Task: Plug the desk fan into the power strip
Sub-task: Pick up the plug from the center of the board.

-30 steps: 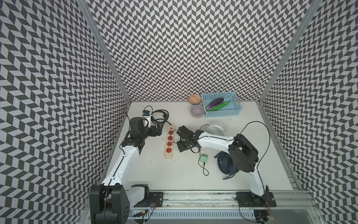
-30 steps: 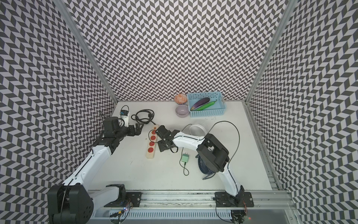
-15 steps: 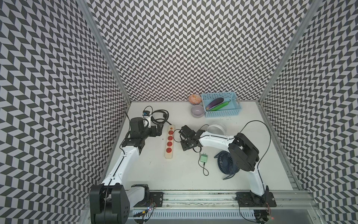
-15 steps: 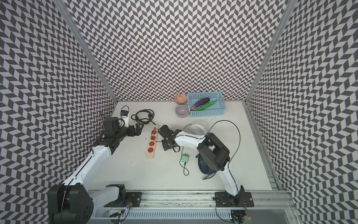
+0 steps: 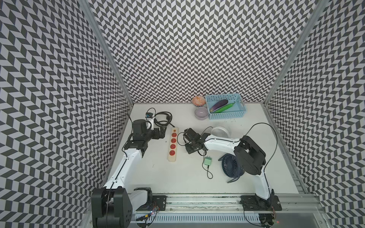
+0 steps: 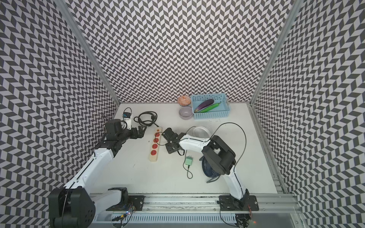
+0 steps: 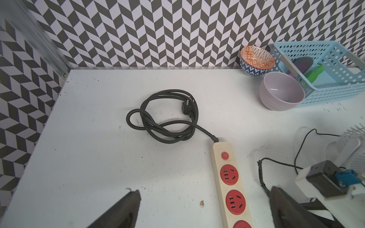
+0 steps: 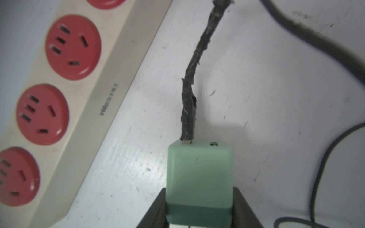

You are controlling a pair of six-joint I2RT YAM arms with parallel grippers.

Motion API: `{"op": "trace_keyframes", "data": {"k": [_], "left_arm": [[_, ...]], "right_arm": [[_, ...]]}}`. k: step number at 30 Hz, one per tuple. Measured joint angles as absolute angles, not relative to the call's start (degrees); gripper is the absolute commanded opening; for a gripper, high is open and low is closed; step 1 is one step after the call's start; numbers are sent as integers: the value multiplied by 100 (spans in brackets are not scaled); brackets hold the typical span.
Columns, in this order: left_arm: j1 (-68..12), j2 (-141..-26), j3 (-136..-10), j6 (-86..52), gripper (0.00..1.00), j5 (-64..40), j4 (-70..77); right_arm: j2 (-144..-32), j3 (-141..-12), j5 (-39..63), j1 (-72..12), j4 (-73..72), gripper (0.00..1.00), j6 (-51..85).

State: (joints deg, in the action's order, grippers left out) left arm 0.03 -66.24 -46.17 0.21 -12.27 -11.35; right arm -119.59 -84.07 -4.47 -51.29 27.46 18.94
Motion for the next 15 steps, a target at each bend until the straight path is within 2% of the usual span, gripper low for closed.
{"op": "trace_keyframes", "data": {"k": [4,9,15], "left_arm": [[3,-6624,-4790,69,100,-1293,-1201],[-16,-6624,-5122,364,100,-1522,-1448],[-248,-6635,-5813,1063,99,-1872,-2075]], "right_arm": [[-11618,-8075,-333,-5124,2587,13,1588],[-11034,-7642,-14,-5122,2204,1,996],[-10182,-7041,464,-5118,1708,0,-3]]}}
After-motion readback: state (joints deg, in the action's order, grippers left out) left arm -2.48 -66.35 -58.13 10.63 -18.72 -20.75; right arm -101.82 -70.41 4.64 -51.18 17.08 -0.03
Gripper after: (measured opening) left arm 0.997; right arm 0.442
